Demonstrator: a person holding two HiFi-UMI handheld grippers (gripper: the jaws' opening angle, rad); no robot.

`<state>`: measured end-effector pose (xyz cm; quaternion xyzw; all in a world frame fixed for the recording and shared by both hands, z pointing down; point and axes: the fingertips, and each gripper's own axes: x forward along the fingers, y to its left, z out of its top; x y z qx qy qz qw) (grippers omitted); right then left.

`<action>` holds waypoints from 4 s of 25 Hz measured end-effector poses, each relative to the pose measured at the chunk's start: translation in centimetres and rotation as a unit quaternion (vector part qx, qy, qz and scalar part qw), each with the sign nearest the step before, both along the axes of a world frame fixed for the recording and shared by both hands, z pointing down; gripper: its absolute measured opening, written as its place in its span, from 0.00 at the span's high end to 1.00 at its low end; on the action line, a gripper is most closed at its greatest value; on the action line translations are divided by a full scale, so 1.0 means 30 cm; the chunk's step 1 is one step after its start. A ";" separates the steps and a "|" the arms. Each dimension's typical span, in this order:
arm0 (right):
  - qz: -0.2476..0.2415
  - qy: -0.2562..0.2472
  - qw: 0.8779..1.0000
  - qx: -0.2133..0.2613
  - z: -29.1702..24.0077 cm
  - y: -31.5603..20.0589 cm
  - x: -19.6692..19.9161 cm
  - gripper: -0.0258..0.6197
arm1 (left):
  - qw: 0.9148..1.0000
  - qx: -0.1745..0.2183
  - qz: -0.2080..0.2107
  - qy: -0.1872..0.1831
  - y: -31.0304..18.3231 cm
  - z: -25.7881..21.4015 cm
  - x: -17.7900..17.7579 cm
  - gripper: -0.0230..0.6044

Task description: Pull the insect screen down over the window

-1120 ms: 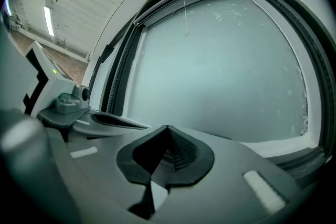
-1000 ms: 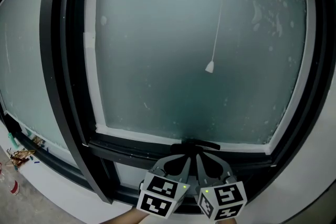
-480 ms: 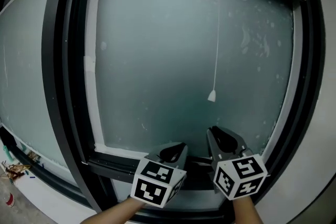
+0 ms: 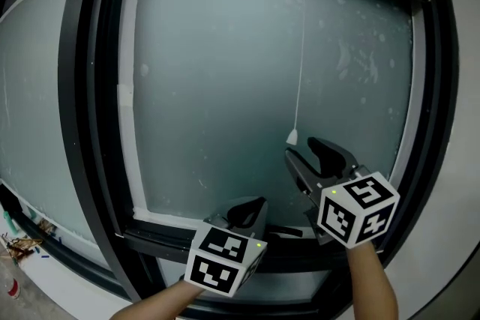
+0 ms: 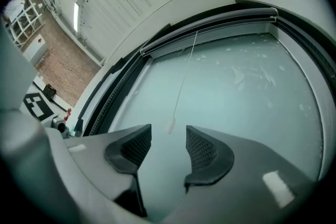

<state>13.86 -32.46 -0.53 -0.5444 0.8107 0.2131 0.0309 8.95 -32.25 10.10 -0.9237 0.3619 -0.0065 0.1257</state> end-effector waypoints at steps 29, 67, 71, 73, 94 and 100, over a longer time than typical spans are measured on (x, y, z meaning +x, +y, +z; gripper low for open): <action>-0.077 -0.037 0.996 -0.040 -0.130 -0.043 -0.092 0.92 | 0.991 0.117 -0.067 -0.015 0.017 -0.287 -0.159 0.94; -0.085 -0.051 0.989 -0.108 0.356 -0.090 -0.160 0.91 | 0.792 0.472 -0.246 -0.300 -0.031 -1.052 -0.214 0.61; -0.081 -0.061 0.988 -0.116 0.415 -0.088 -0.140 0.91 | 0.770 0.463 -0.264 -0.351 -0.088 -1.069 -0.218 0.53; -0.082 -0.064 0.987 -0.119 0.429 -0.076 -0.138 0.91 | 0.765 0.451 -0.268 -0.374 -0.126 -1.054 -0.220 0.52; -0.099 -0.043 0.982 -0.155 0.578 0.019 -0.127 0.91 | 0.721 0.404 -0.307 -0.472 -0.151 -0.916 -0.176 0.67; -0.107 -0.026 0.973 -0.205 0.754 0.054 -0.104 0.91 | 0.728 0.374 -0.295 -0.493 -0.145 -0.751 -0.160 0.75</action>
